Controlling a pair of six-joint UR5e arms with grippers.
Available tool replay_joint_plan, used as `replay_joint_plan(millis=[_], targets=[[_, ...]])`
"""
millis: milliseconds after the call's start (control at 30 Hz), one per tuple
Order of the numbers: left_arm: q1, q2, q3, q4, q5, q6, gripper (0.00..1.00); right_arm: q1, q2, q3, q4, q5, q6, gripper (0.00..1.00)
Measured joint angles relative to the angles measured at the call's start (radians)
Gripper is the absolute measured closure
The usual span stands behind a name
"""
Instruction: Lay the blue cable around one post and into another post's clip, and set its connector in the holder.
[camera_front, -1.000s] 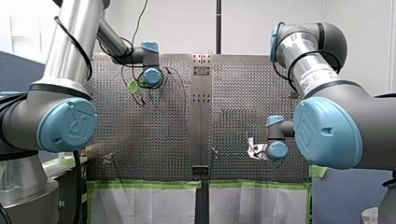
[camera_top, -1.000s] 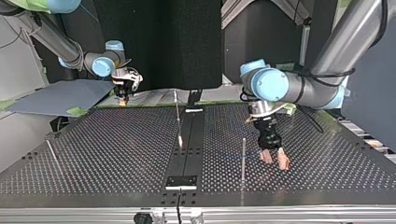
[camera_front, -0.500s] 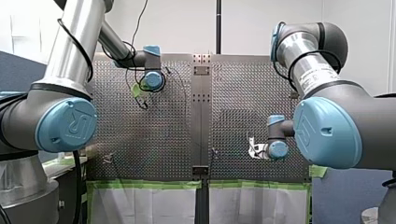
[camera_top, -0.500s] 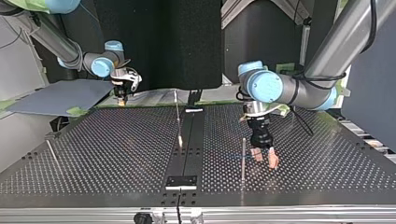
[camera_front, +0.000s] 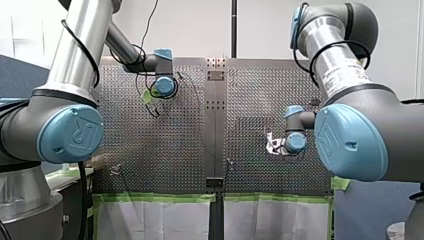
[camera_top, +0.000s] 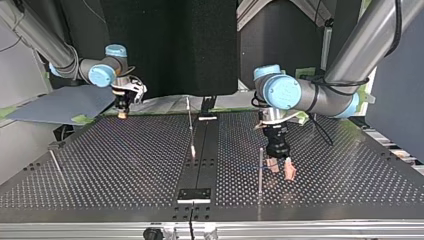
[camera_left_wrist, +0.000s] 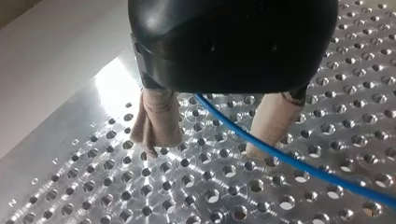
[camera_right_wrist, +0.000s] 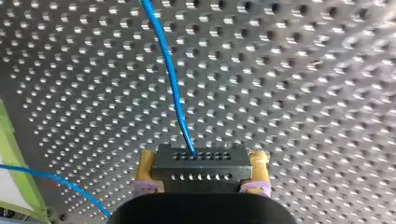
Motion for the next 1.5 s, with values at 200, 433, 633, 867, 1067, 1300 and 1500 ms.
replay_joint_plan(millis=[200,433,633,867,1067,1300,1500], targets=[[-0.001,0.0,0.0,0.0,0.002,-0.002,0.0,-0.003,-0.061,0.0,0.05,-0.033,0.051,1.0],[-0.002,0.0,0.0,0.001,0.002,-0.005,0.0,-0.015,-0.128,-0.001,0.093,-0.06,0.075,1.0],[-0.002,0.0,0.0,0.0,0.004,-0.013,0.0,-0.024,-0.184,-0.012,0.113,-0.078,0.091,1.0],[-0.003,0.0,0.0,-0.001,0.005,-0.019,0.0,-0.034,-0.257,-0.073,0.176,-0.054,0.087,1.0],[-0.003,0.0,0.0,-0.001,0.006,-0.025,0.0,-0.033,-0.316,-0.097,0.234,-0.01,0.051,1.0],[-0.003,0.0,0.0,-0.002,0.01,-0.027,0.0,-0.043,-0.387,-0.046,0.295,0.017,-0.014,1.0],[-0.004,0.0,0.0,-0.001,0.01,-0.027,0.0,-0.062,-0.449,0.015,0.262,0.016,-0.032,1.0]])
